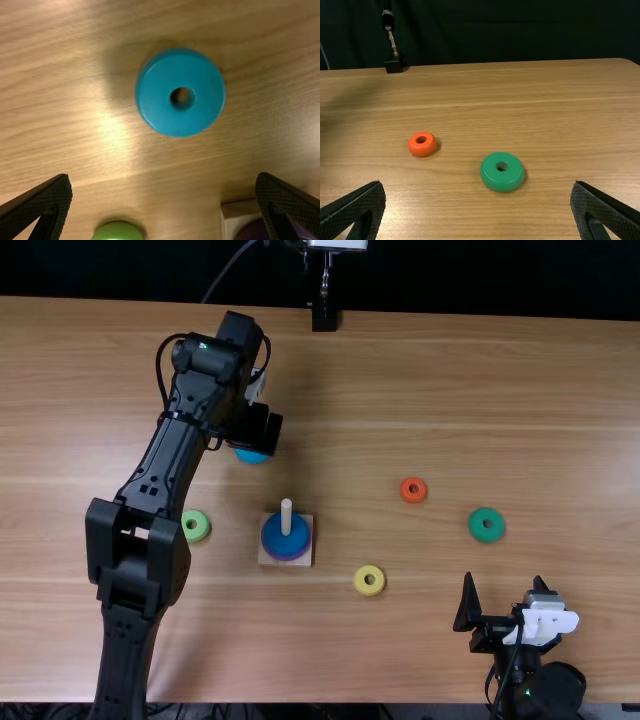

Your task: Build the Hanoi tower: stack the rings onto the peg from bottom to top in this color order: purple, dark blue, light blue, dark green, light green, yellow, orange.

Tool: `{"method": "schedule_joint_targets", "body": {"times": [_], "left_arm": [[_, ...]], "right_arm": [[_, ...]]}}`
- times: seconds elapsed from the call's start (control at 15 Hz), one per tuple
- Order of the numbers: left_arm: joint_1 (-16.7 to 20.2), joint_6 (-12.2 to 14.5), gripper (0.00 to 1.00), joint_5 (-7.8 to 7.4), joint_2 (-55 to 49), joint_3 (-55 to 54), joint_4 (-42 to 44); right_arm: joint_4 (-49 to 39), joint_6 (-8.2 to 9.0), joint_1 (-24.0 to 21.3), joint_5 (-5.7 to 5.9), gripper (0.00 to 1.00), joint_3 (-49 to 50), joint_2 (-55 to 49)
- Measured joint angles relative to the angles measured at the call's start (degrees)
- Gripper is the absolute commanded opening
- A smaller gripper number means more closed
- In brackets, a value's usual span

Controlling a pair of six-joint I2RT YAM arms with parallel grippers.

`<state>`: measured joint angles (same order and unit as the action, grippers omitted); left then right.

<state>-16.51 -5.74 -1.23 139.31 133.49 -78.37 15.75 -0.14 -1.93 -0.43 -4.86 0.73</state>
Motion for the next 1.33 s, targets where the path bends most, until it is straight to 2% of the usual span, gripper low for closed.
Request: {"method": "schedule_joint_targets", "body": {"times": [0.4, 1.33], "left_arm": [[-2.25, 0.37, 1.00, -0.04, 3.39, 0.04, 0.66], [-2.12, 1.03, 1.00, -0.04, 8.59, 3.50, 1.16]], "right_arm": [[0.02, 0.00, 0.02, -0.02, 1.00, 0.00, 0.00], [0.00, 0.00, 0.00, 0.00, 1.00, 0.00, 0.00]]}}
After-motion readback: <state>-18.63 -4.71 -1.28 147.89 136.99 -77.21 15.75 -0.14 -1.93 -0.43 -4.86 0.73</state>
